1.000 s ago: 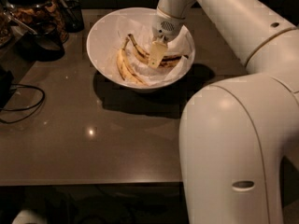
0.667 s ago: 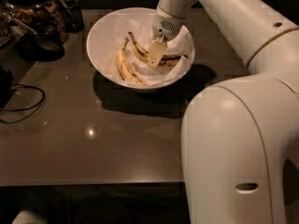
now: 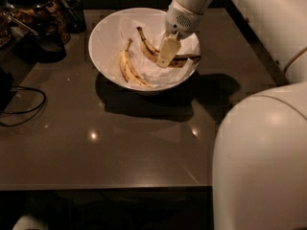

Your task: Pick banana from white bowl

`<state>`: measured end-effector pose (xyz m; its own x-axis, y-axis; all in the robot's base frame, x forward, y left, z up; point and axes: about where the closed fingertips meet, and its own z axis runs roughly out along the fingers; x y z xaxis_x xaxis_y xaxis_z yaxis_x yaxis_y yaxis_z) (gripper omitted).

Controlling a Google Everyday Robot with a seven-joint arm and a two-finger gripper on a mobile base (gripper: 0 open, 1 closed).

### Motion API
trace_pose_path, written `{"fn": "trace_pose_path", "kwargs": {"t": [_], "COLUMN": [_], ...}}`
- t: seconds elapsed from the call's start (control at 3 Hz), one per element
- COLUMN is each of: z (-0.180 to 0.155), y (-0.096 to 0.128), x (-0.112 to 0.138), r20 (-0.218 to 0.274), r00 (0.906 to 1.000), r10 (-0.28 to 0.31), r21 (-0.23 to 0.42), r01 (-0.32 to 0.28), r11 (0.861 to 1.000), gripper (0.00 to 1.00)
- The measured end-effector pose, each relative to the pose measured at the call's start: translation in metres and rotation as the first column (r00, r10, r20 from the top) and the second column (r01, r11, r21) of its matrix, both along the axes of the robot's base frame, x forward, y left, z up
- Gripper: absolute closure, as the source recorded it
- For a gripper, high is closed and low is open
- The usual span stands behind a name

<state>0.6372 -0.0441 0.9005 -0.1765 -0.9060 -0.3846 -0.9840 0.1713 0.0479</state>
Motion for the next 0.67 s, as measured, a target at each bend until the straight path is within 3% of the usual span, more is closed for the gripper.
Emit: {"fn": "trace_pose_path", "kwargs": {"t": [0.67], "z": [0.0034], "y": [0.0065], "x": [0.0024], "r20": [0.037], "r00": [0.9992], "r10": [-0.013], "r21": [0.003], "r01": [0.013], "r11": [1.0], "gripper": [1.0]}}
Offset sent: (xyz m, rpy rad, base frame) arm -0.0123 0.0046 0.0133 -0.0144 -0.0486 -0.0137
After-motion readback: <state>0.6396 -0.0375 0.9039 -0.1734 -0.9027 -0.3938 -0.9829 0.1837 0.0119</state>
